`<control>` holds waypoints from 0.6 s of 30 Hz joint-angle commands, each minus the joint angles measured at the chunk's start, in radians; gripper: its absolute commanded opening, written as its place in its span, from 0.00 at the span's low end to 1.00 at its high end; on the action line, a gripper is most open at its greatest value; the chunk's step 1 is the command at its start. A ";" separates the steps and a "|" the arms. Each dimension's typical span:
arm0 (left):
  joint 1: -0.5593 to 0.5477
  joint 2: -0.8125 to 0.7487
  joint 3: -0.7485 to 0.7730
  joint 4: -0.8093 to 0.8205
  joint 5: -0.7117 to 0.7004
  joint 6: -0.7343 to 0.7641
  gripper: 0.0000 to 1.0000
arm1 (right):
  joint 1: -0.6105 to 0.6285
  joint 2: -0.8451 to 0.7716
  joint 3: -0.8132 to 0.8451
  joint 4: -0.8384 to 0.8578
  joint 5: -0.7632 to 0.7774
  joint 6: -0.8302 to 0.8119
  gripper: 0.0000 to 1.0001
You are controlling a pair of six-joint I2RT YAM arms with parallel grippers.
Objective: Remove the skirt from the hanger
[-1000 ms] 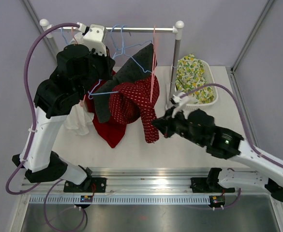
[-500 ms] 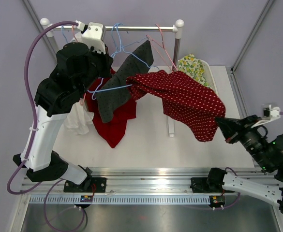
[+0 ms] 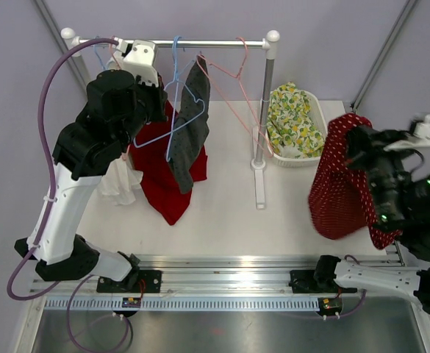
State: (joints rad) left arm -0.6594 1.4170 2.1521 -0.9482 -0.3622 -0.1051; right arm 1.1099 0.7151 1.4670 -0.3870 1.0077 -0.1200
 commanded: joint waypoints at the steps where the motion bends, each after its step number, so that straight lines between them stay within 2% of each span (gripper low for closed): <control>1: 0.003 -0.042 -0.026 0.072 0.022 -0.010 0.00 | 0.004 0.191 0.094 0.232 0.002 -0.229 0.00; 5: 0.003 -0.070 -0.073 0.103 0.049 -0.025 0.00 | -0.057 0.332 0.194 0.264 -0.082 -0.311 0.00; 6: 0.003 -0.081 -0.081 0.104 0.054 -0.027 0.00 | -0.167 0.351 0.226 0.229 -0.121 -0.284 0.00; 7: 0.001 -0.087 -0.092 0.114 0.058 -0.030 0.00 | -0.233 0.369 0.296 0.135 -0.223 -0.201 0.00; 10: 0.001 -0.110 -0.136 0.129 0.074 -0.034 0.00 | -0.466 0.440 0.374 0.079 -0.363 -0.144 0.00; 12: 0.001 -0.121 -0.175 0.152 0.081 -0.033 0.00 | -0.568 0.504 0.392 0.089 -0.417 -0.144 0.00; 13: 0.001 -0.128 -0.182 0.163 0.085 -0.033 0.00 | -0.660 0.530 0.418 0.088 -0.461 -0.120 0.00; 18: 0.003 -0.136 -0.207 0.177 0.095 -0.031 0.00 | -0.878 0.664 0.453 0.131 -0.630 0.032 0.00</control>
State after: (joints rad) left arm -0.6594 1.3060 1.9564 -0.8211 -0.3012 -0.1318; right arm 0.3248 1.3170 1.8751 -0.3195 0.5518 -0.1989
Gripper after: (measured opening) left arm 0.020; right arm 0.021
